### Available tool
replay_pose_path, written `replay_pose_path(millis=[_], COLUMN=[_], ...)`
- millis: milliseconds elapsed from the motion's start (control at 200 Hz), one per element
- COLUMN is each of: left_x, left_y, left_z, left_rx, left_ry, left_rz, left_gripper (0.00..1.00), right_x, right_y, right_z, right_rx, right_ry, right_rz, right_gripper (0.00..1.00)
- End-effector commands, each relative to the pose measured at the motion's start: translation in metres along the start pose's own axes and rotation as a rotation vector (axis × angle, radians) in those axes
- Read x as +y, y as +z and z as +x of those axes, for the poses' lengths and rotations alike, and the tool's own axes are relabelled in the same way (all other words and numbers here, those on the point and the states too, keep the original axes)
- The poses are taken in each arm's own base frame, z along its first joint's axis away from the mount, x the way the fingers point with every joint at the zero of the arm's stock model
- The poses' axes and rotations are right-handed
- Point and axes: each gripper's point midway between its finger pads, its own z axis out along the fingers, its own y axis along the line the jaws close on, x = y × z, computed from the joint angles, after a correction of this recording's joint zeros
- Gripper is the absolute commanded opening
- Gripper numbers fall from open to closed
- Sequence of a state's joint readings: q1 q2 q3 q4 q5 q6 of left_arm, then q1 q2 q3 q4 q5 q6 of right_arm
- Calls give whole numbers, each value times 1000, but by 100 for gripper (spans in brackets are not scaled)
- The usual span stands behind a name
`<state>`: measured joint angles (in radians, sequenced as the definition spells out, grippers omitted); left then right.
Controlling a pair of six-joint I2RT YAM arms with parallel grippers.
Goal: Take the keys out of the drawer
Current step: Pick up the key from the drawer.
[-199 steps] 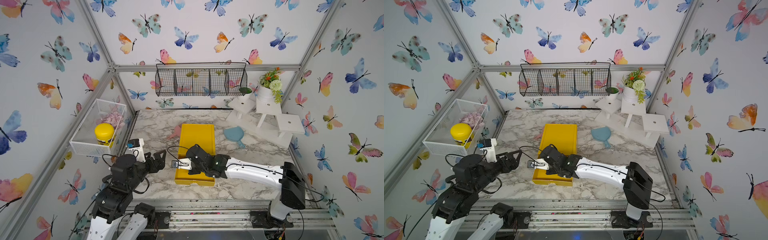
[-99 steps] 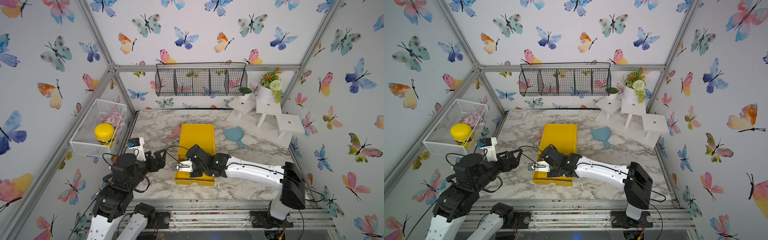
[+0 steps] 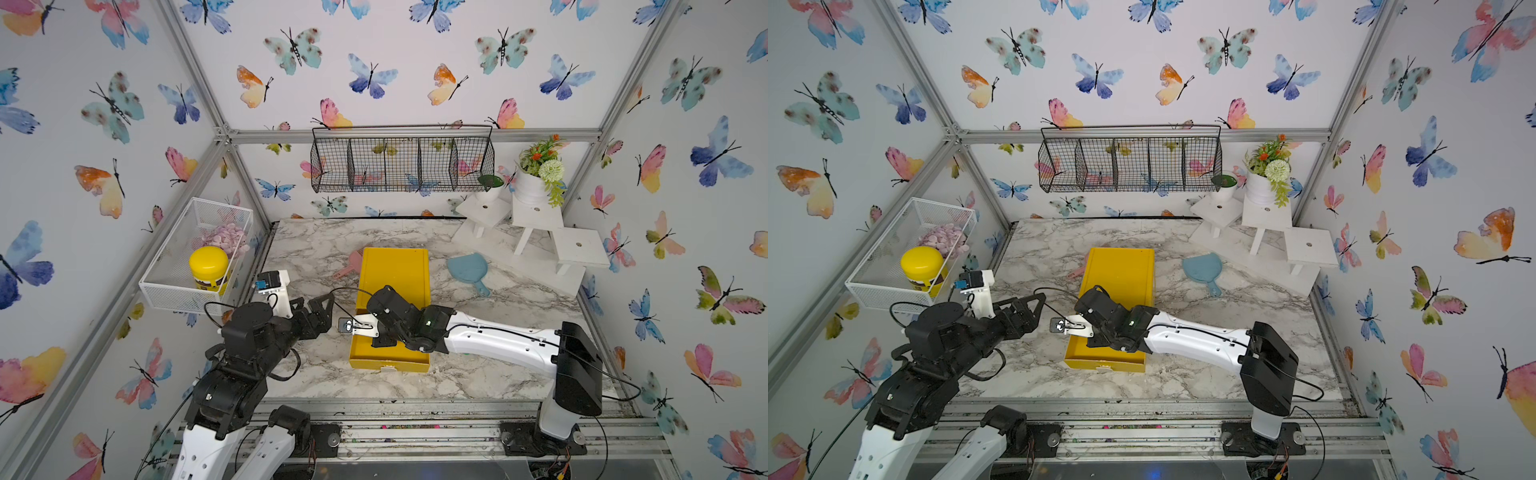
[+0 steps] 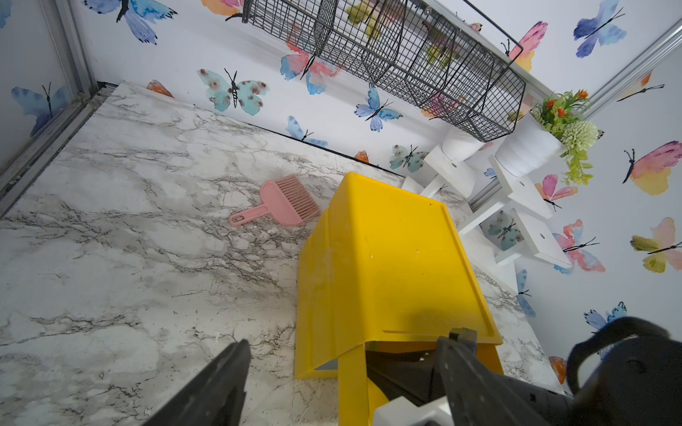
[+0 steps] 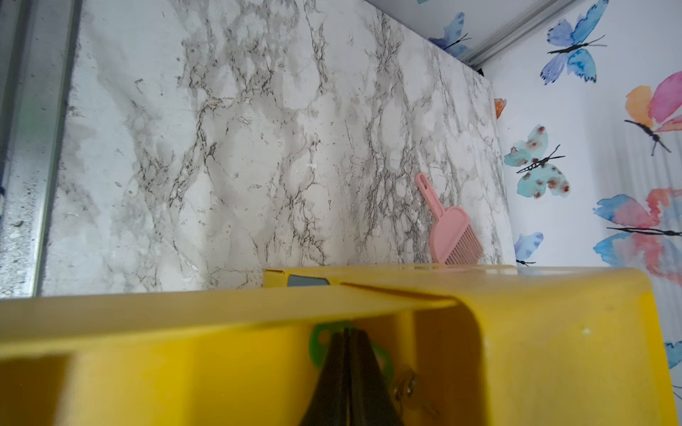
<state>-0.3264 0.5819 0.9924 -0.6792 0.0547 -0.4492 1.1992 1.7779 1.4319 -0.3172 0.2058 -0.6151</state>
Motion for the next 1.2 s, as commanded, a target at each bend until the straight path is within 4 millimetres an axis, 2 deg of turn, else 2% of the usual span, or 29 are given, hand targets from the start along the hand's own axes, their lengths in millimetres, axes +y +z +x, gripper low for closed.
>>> replay_pose_path(millis=[0, 130, 410, 556, 671, 766, 851, 956, 1111, 1196], left_x=[-8, -10, -13, -13, -15, -16, -17, -19, -23, -24], left_y=[-2, -1, 4, 7, 9, 10, 10, 12, 14, 15], left_z=[-13, -17, -21, -21, -21, -22, -23, -24, -25, -23], left_rx=[-29, -33, -33, -29, -25, -24, -26, -24, -17, -11], left_ry=[14, 21, 26, 32, 37, 39, 45, 51, 77, 96], left_rz=[27, 22, 30, 33, 40, 42, 46, 53, 69, 80], left_gripper=[86, 86, 86, 86, 86, 86, 86, 86, 86, 86], right_x=[-1, 6, 44, 52, 44, 23, 5, -6, -21, -21], right_y=[9, 5, -31, -43, -50, -56, -59, -62, -66, -68], right_z=[5, 13, 31, 35, 27, 15, 4, -2, 2, 9], right_rx=[23, 47, 48, 65, 38, 14, -13, -28, 2, 17], right_ry=[2, 12, 34, 47, 56, 80, 92, 95, 136, 146], right_rz=[15, -24, -217, -270, -246, -170, -106, -71, -8, 8], right_gripper=[8, 7, 7, 7, 7, 8, 17, 21, 26, 31])
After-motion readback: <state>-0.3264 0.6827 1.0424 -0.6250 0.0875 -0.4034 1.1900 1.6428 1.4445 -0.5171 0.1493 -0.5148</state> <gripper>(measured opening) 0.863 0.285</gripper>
